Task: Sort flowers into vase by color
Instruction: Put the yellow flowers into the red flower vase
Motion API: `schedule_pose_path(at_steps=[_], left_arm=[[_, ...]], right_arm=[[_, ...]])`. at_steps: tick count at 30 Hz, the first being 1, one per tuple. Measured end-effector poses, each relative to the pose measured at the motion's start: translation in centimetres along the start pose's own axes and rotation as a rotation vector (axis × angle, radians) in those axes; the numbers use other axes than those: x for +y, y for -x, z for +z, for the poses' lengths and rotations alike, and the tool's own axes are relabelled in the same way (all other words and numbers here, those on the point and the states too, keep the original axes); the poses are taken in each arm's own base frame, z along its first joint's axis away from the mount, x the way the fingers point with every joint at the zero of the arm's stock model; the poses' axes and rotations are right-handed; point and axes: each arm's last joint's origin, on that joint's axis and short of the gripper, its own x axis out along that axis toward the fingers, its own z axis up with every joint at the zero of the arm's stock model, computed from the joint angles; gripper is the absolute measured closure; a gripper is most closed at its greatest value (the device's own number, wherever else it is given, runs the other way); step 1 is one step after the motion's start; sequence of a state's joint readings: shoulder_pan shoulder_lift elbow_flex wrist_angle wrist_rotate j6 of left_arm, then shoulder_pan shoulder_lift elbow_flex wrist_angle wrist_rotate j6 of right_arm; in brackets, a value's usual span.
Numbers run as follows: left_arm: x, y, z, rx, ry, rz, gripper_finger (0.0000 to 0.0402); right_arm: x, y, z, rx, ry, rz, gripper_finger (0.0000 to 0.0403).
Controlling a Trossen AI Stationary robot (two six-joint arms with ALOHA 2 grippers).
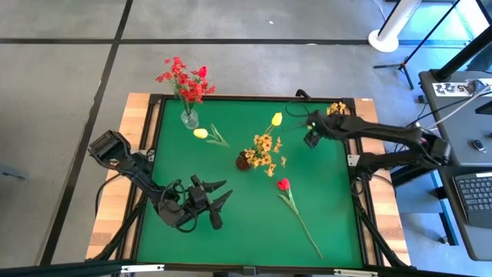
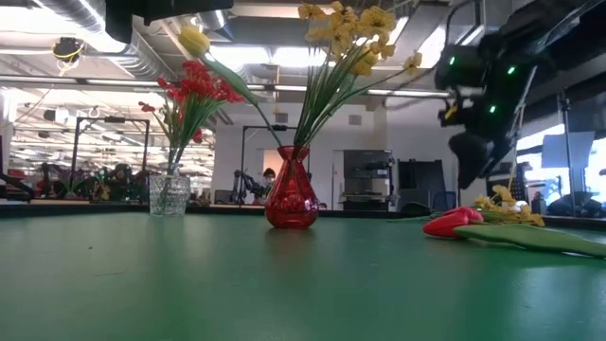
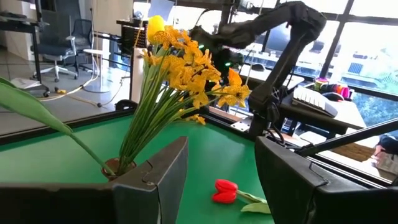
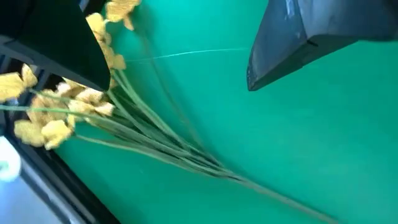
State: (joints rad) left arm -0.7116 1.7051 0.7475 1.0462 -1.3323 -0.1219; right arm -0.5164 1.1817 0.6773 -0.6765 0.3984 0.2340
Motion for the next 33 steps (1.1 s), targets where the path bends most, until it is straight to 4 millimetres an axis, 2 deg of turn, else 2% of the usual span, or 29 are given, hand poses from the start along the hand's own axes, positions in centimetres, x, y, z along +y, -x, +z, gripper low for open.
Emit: schedule_pose_path(at_steps=[9, 15, 18, 23, 32, 33], left_arm=[[0.0, 0.0, 0.0, 0.002, 0.005, -0.016, 0.0219], [0.0, 0.0, 0.0, 0.002, 0.006, -0.016, 0.0219], [0.0, 0.0, 0.0, 0.002, 0.006, -0.016, 0.0219], [0.0, 0.0, 0.0, 0.002, 0.007, -0.016, 0.0219], [0.0, 0.0, 0.0, 0.002, 0.011, -0.016, 0.0219], [0.0, 0.0, 0.0, 0.002, 0.012, -0.016, 0.0219]], right_arm=[[-1.7, -5.3, 1.8, 0.054, 0.003, -0.014, 0.0027], [-2.1, -7.2, 2.0, 0.075, 0.073, 0.011, 0.003], [-2.1, -7.6, 2.0, 0.099, 0.104, 0.007, 0.0052], [-2.0, -7.9, 1.9, 0.124, 0.128, 0.013, 0.0138], [-2.1, -7.7, 0.7, 0.248, 0.168, -0.001, 0.0369], [-2.2, -7.6, 0.6, 0.258, 0.158, -0.006, 0.0384]])
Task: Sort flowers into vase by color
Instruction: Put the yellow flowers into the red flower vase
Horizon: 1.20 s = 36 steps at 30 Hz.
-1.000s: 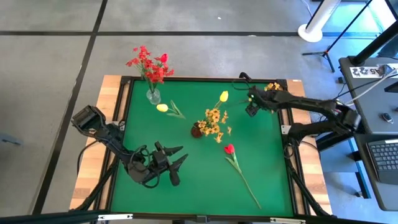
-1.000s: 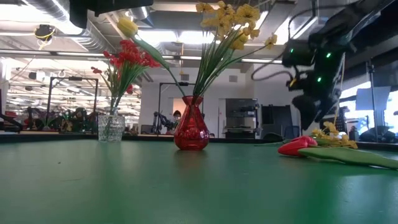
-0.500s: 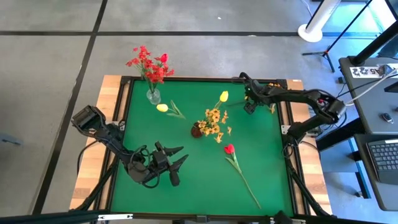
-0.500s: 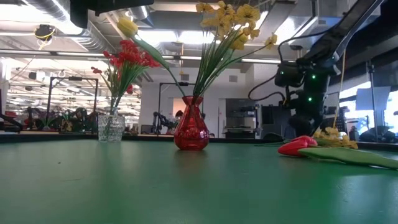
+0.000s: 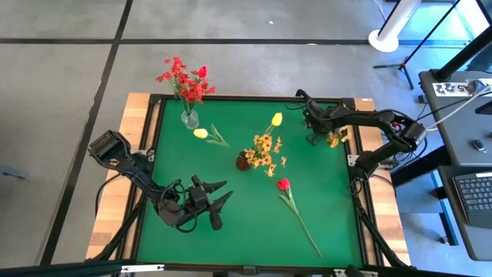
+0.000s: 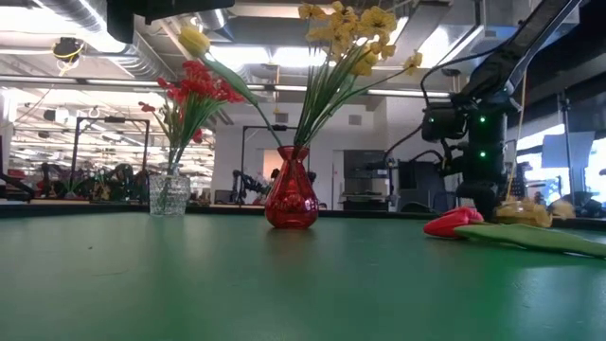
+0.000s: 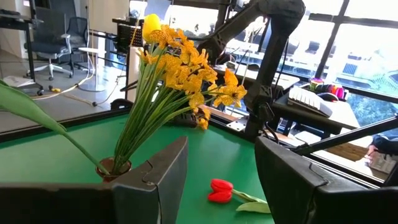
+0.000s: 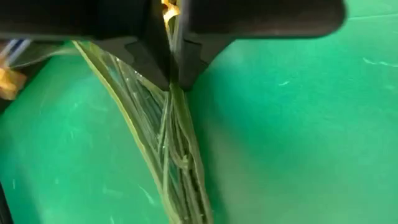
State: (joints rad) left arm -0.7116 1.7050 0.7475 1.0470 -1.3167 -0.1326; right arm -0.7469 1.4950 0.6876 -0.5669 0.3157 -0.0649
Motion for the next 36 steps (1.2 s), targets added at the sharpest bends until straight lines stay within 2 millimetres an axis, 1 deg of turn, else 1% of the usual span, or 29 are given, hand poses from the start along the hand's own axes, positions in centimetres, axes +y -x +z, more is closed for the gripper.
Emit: schedule_pose_path(at_steps=[1, 5, 7, 9, 12, 15, 19, 22, 24, 27, 31, 33, 36], left_arm=[[0.0, 0.0, 0.0, 0.0, 0.0, 0.0, 0.0219], [0.0, 0.0, 0.0, 0.0, 0.016, 0.0, 0.0219], [0.0, 0.0, 0.0, 0.0, 0.019, 0.0, 0.0219], [0.0, 0.0, 0.0, 0.0, 0.019, 0.0, 0.0219], [0.0, 0.0, 0.0, 0.0, 0.019, 0.0, 0.0219], [0.0, 0.0, 0.2, -0.007, 0.024, 0.002, 0.0219], [0.0, 0.0, 1.2, -0.039, 0.04, 0.003, 0.0219], [0.0, 0.1, 2.3, -0.074, 0.044, 0.006, 0.0219], [-0.1, -0.1, 3.2, -0.096, 0.032, 0.014, 0.0219], [-0.7, -0.5, 4.5, -0.12, -0.012, 0.027, 0.0219], [-1.8, -1.2, 6.5, -0.142, -0.067, 0.051, 0.0219], [-2.2, -1.6, 7.4, -0.149, -0.073, 0.069, 0.0219], [-2.7, -2.1, 9.0, -0.131, -0.023, 0.146, 0.0219]], right_arm=[[0.0, 0.1, -0.1, 0.003, -0.014, -0.004, 0.039], [-0.4, 1.0, -0.7, 0.014, -0.064, -0.047, 0.0377], [-0.7, 1.9, -0.9, 0.0, -0.093, -0.051, 0.0386], [-1.1, 3.1, -1.0, -0.026, -0.121, -0.051, 0.0395], [-1.9, 5.6, -0.9, -0.103, -0.167, -0.05, 0.0391], [-2.9, 8.7, -1.0, -0.181, -0.201, -0.048, 0.0396], [-4.5, 13.8, -1.4, -0.338, -0.251, -0.016, 0.0396], [-5.5, 17.8, -2.0, -0.494, -0.272, 0.072, 0.0399], [-5.9, 20.4, -2.5, -0.61, -0.256, 0.156, 0.0399], [-6.0, 24.2, -3.2, -0.777, -0.197, 0.255, 0.0399], [-5.4, 28.9, -4.2, -0.954, -0.067, 0.294, 0.04], [-4.8, 30.7, -4.5, -1.028, 0.006, 0.289, 0.0401], [-3.5, 32.5, -4.5, -1.117, 0.112, 0.246, 0.0401]])
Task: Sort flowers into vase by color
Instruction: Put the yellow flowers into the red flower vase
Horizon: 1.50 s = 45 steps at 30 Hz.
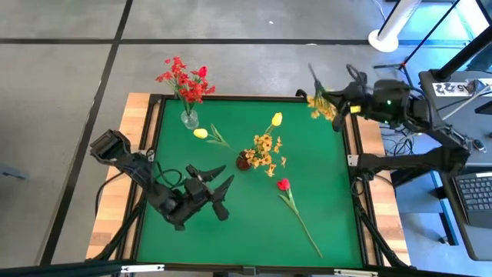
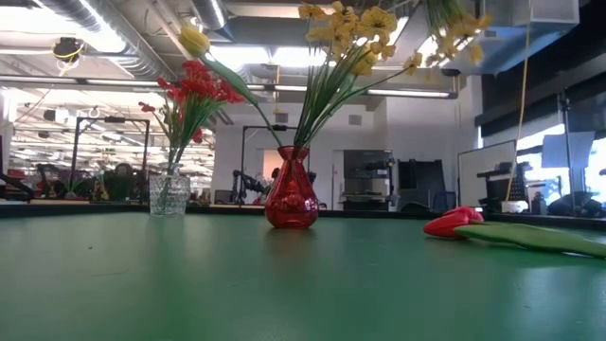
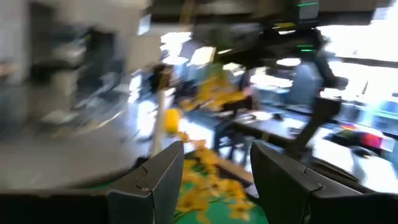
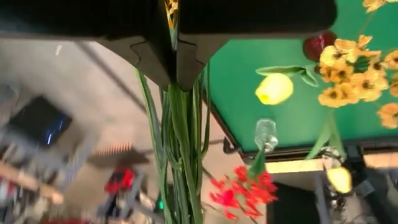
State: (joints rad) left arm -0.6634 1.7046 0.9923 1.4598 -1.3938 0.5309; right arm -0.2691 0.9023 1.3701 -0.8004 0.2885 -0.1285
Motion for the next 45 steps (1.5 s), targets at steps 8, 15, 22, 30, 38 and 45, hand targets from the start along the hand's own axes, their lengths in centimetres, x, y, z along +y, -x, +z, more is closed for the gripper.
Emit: schedule_pose_path(at_steps=[8, 15, 22, 30, 38, 45], left_arm=[[-0.5, 0.2, 5.2, 0.091, 0.068, 0.133, 0.0219], [0.5, 1.5, 9.2, 0.09, 0.11, 0.073, 0.0219], [0.5, 2.3, 9.9, 0.05, 0.157, -0.012, 0.0219], [-2.6, 2.6, 5.9, 0.114, 0.205, -0.55, 0.0219], [-1.6, -1.5, 3.2, 0.422, 0.287, -0.582, 0.0219], [1.4, -3.6, 6.4, 0.512, 0.305, -0.54, 0.0219]], right_arm=[[6.5, -2.3, 0.8, 0.044, 0.454, -0.059, 0.0402], [13.0, -4.2, 0.3, 0.136, 0.864, -0.309, 0.0402], [17.7, -4.0, 0.1, 0.146, 1.112, -0.446, 0.0402], [20.7, -2.8, -0.5, 0.076, 1.199, -0.365, 0.0402], [22.3, -1.7, -0.7, -0.011, 1.247, -0.233, 0.0402], [22.6, -1.4, -0.8, -0.03, 1.254, -0.203, 0.0402]])
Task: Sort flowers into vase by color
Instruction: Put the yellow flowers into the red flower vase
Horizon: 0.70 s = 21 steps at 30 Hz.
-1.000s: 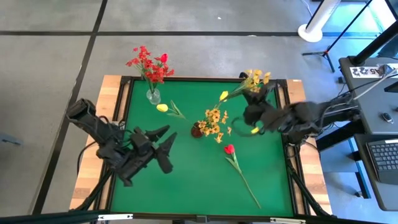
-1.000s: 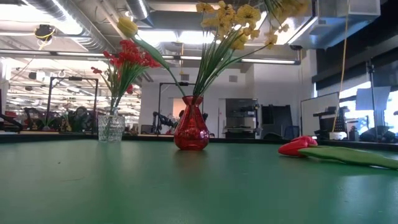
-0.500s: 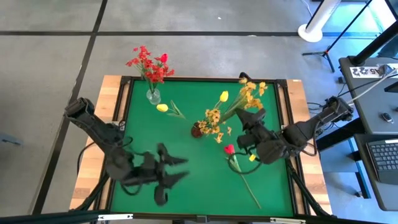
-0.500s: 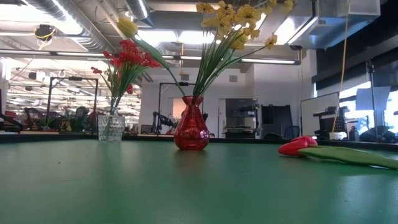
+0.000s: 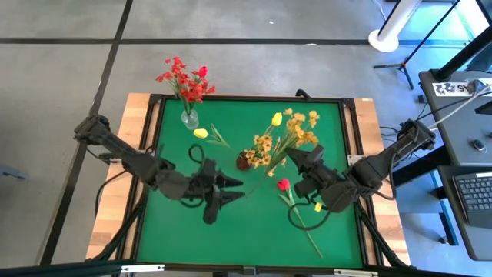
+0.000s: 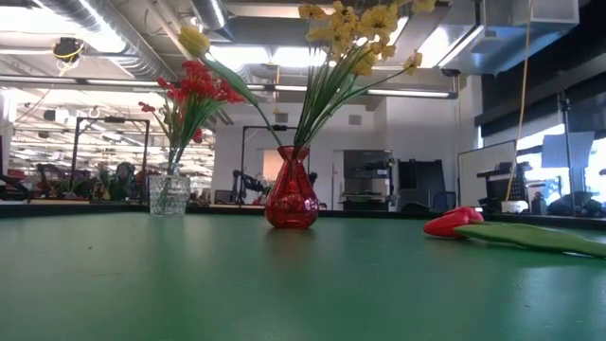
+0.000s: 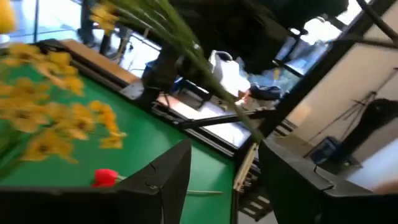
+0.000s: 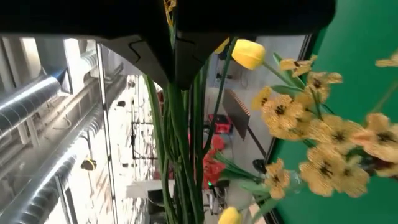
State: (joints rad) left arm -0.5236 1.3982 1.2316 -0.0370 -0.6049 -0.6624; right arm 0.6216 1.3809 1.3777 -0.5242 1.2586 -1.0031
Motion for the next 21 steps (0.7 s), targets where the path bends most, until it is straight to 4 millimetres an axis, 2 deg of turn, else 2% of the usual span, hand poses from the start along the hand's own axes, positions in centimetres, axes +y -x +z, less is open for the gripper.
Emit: schedule_pose_path(at_steps=[3, 6, 10, 14, 21], left_arm=[[1.0, 0.3, 1.7, 0.004, 0.049, -0.022, 0.0219], [2.2, -0.6, 2.6, 0.067, 0.099, -0.084, 0.0219], [3.6, -2.2, 2.6, 0.193, 0.145, -0.15, 0.0219], [4.2, -3.0, 2.5, 0.26, 0.224, -0.183, 0.0219], [5.0, -3.6, 1.5, 0.34, 0.263, -0.106, 0.0219]], right_arm=[[0.4, -0.1, 0.5, -0.023, 0.012, 0.019, 0.0402], [1.3, -0.5, 1.3, -0.027, 0.052, 0.033, 0.0402], [2.6, -1.1, 2.4, -0.001, 0.132, 0.033, 0.0402], [3.5, -1.9, 2.8, 0.069, 0.196, 0.011, 0.0402], [3.6, -2.6, 2.9, 0.082, 0.196, 0.018, 0.0402]])
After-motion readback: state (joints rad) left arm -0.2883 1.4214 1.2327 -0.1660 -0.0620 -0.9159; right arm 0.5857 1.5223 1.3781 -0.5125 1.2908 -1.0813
